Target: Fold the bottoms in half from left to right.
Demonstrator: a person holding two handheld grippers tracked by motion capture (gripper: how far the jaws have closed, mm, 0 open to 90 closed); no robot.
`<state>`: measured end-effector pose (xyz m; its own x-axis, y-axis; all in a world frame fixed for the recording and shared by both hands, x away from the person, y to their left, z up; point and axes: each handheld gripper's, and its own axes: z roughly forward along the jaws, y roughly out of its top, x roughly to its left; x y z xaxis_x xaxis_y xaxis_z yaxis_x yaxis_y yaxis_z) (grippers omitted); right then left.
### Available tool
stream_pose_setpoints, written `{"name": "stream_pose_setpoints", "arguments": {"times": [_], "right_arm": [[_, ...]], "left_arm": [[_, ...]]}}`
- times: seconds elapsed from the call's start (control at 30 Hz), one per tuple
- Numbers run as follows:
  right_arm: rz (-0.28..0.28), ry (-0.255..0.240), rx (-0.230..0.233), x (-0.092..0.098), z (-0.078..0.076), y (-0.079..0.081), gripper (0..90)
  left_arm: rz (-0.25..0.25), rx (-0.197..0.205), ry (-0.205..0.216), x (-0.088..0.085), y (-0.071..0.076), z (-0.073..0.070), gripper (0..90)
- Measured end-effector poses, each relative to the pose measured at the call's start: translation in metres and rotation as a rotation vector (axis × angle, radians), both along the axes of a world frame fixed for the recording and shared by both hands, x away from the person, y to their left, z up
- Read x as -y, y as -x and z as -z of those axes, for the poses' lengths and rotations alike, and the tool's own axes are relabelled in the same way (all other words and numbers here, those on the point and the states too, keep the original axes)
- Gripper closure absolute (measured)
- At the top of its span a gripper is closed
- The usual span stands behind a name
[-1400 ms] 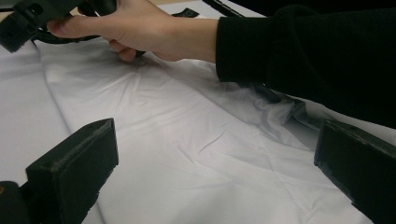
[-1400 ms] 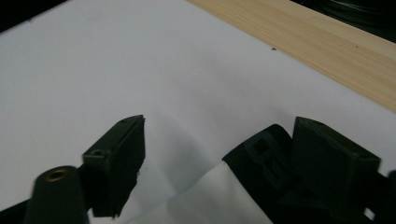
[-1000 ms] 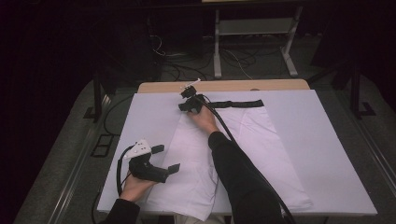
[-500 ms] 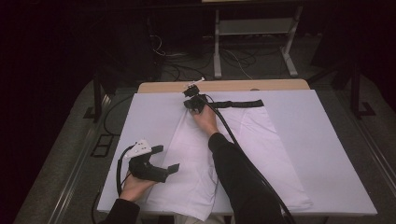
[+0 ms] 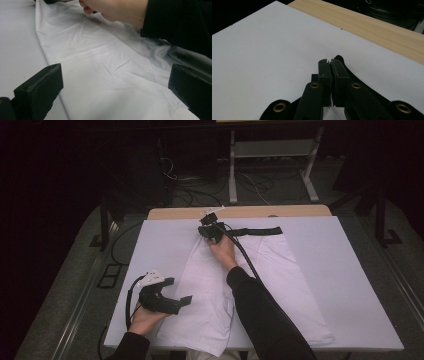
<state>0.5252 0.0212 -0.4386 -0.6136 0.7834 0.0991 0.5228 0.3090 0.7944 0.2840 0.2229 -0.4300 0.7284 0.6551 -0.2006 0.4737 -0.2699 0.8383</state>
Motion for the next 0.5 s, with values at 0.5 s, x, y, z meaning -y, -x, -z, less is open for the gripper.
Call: {"name": "stream_pose_setpoints", "arguments": {"times": [0.5], "right_arm": [[-0.015, -0.017, 0.021, 0.007, -0.009, 0.009, 86.0]], "left_arm": [[-0.011, -0.102, -0.047, -0.01, 0.011, -0.005, 0.0]]}}
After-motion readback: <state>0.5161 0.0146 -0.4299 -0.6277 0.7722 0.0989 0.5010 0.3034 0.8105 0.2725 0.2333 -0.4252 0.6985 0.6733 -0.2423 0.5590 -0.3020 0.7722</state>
